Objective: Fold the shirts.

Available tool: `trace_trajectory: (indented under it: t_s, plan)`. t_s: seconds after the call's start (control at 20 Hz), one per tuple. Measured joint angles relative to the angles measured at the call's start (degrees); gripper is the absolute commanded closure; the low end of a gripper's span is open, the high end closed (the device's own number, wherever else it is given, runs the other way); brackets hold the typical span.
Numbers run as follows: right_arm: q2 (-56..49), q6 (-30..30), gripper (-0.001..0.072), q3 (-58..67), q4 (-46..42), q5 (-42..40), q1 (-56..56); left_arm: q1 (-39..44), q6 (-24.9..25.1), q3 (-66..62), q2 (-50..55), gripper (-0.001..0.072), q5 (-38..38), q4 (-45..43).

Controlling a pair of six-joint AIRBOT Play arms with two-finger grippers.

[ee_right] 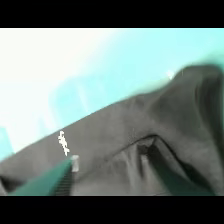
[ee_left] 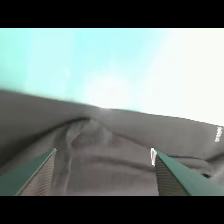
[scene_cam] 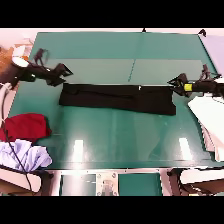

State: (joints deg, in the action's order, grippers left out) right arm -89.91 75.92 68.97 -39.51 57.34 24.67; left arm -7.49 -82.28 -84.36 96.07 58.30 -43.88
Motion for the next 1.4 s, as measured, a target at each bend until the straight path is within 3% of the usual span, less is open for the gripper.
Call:
trace_trajectory:
  t_s: [0.25, 0.35, 0.7, 0.75, 0.85, 0.9, 0.95, 1.0, 1.05, 1.1, 1.4]
  plan:
    - [-2.5, -5.9, 0.0104, 3.2, -9.1, 9.4, 6.3, -4.9, -0.4, -6.3, 0.4, 0.0031, 12.0, 0.0]
    - [-4.7, -8.9, 0.0027, 3.6, -10.1, 11.8, 7.6, -5.2, -0.3, -7.1, 0.5, 0.0031, 14.0, 0.2]
    - [-13.8, -18.8, 0.0038, 6.0, -3.4, 17.5, 5.4, -2.3, 1.0, -7.8, 0.5, 0.0031, 15.6, 0.4]
    - [-14.8, -19.3, 0.0106, 6.9, -3.0, 17.7, 4.5, -1.3, 1.4, -7.9, 0.5, 0.0031, 15.2, 0.4]
    - [-16.5, -19.5, 0.0525, 8.8, -3.2, 17.4, 2.5, 1.1, 2.2, -7.9, 0.5, 0.0032, 14.5, 0.4]
    - [-17.2, -19.4, 0.0674, 9.7, -3.8, 17.3, 1.6, 2.6, 2.7, -7.9, 0.5, 0.0032, 13.9, 0.4]
    - [-17.5, -19.2, 0.0689, 10.6, -4.0, 17.2, 0.8, 4.0, 3.1, -7.9, 0.5, 0.0044, 13.3, 0.4]
    - [-17.7, -18.9, 0.069, 11.7, -3.4, 17.7, 0.2, 5.7, 3.5, -7.9, 0.5, 0.018, 12.5, 0.4]
    - [-17.9, -18.3, 0.069, 12.9, -3.1, 18.6, -0.2, 7.4, 4.0, -7.9, 0.6, 0.0412, 11.4, 0.4]
    - [-18.1, -17.8, 0.069, 14.4, -3.0, 19.7, -0.5, 9.2, 4.6, -7.9, 0.6, 0.0693, 10.3, 0.4]
    - [-14.9, -11.1, 0.069, 25.2, -2.4, 30.2, -1.9, 23.5, 8.0, -7.9, 5.7, 0.0686, -1.2, 0.2]
